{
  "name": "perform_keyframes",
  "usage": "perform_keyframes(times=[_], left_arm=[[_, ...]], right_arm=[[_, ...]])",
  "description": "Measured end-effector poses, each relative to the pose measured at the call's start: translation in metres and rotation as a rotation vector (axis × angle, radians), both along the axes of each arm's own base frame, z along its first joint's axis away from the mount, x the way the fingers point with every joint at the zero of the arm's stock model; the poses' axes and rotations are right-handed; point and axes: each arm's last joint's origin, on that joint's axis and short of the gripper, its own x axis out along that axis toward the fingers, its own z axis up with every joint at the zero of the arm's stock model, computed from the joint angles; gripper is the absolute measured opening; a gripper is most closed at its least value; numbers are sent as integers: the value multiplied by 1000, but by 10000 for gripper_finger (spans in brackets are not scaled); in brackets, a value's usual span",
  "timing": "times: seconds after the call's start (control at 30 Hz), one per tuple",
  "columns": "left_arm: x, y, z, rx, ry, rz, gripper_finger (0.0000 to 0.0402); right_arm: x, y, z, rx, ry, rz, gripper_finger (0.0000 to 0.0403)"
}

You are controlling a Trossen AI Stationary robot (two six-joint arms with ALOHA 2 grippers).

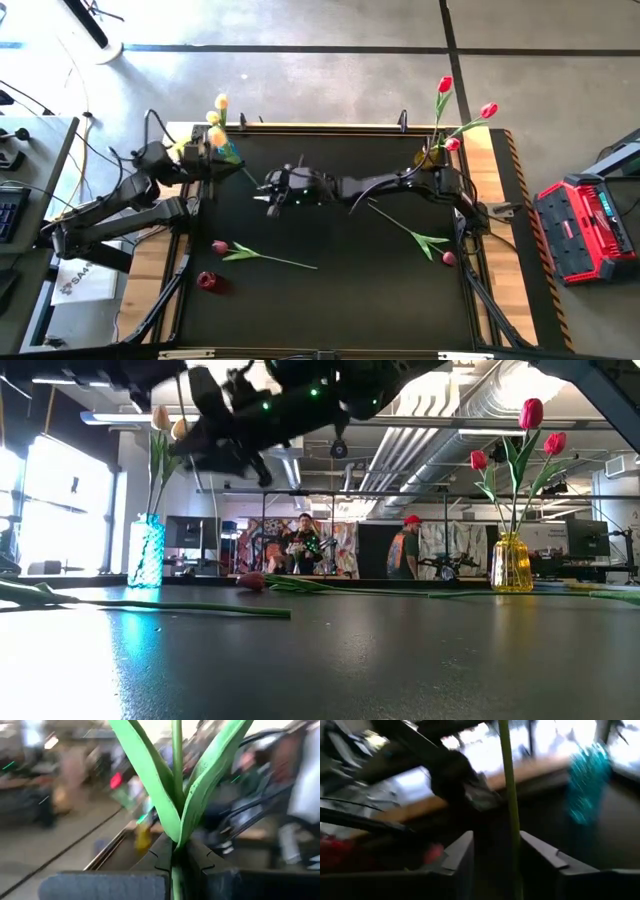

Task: Sort flowers into vase by color
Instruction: Put the white tulip into the blue vase

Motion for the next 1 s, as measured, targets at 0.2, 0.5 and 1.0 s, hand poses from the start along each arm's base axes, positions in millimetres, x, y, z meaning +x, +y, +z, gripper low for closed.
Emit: perform_keyframes(times=[0.2,0.5,1.0], left_arm=[[-9,7,11,64,127,287,3],[-8,30,2,8,222,558,3],[-28,25,61,-12,150,665,3]], right_arm=[[-10,6,-18,8,234,-138,172],[-11,40,-19,-87,253,-151,159],[-15,40,-24,-101,317,-156,156]])
